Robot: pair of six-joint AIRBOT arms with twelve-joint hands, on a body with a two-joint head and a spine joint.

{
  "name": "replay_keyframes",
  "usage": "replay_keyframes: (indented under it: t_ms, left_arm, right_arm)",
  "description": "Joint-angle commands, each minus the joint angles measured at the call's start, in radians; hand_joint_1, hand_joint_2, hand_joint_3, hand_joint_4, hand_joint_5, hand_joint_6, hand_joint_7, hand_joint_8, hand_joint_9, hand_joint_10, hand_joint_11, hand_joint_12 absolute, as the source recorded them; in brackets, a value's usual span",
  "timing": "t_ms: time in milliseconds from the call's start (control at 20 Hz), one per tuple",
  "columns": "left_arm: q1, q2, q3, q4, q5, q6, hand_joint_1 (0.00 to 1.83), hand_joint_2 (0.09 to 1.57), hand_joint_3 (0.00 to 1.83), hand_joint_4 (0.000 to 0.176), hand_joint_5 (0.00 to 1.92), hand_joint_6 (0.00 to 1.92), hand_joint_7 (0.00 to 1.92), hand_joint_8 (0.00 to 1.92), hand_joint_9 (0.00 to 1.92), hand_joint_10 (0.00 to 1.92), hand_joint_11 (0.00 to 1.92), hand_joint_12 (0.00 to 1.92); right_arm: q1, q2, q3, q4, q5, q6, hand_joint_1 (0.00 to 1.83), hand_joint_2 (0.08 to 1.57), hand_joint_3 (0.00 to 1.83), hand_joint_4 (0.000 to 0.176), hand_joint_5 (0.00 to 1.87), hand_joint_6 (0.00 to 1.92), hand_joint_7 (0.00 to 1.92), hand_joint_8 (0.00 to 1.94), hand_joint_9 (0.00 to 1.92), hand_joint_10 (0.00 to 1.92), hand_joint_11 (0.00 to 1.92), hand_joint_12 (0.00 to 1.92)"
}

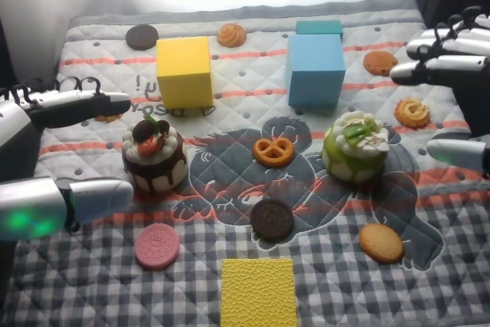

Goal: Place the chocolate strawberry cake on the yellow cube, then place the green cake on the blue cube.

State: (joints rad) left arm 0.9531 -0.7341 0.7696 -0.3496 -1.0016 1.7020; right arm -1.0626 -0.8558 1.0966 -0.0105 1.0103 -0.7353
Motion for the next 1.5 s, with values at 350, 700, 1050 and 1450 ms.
replay_keyframes:
  t_ms: [350, 700, 1050, 1450]
  left_arm:
    - [-0.118, -0.071, 0.095, 0.005, -0.030, -0.004, 0.96, 0.76, 0.00, 0.157, 0.13, 0.00, 0.17, 0.00, 0.18, 0.00, 0.00, 0.67]
    - [-0.186, -0.135, 0.156, 0.005, 0.121, 0.060, 0.97, 0.75, 0.00, 0.172, 0.19, 0.01, 0.36, 0.01, 0.37, 0.02, 0.00, 1.01]
    - [-0.252, -0.209, 0.222, -0.011, 0.222, 0.118, 0.83, 0.80, 0.00, 0.169, 0.20, 0.00, 0.36, 0.00, 0.38, 0.01, 0.00, 1.03]
    - [-0.267, -0.230, 0.252, -0.019, 0.274, 0.118, 0.88, 1.01, 0.01, 0.018, 0.58, 0.02, 0.66, 0.02, 0.64, 0.04, 0.02, 1.26]
  right_arm:
    - [0.010, -0.006, 0.006, 0.020, 0.117, 0.002, 0.46, 1.19, 0.00, 0.059, 0.53, 0.00, 0.40, 0.00, 0.31, 0.00, 0.10, 0.57]
    - [0.008, -0.009, 0.008, 0.019, 0.117, 0.002, 0.45, 1.19, 0.00, 0.052, 0.53, 0.00, 0.41, 0.00, 0.32, 0.00, 0.13, 0.55]
    - [0.005, -0.010, 0.007, 0.019, 0.117, 0.002, 0.43, 1.20, 0.00, 0.053, 0.53, 0.00, 0.41, 0.00, 0.32, 0.00, 0.13, 0.54]
    - [0.002, -0.015, 0.006, 0.016, 0.113, 0.002, 0.35, 1.20, 0.00, 0.108, 0.51, 0.00, 0.39, 0.00, 0.29, 0.00, 0.09, 0.55]
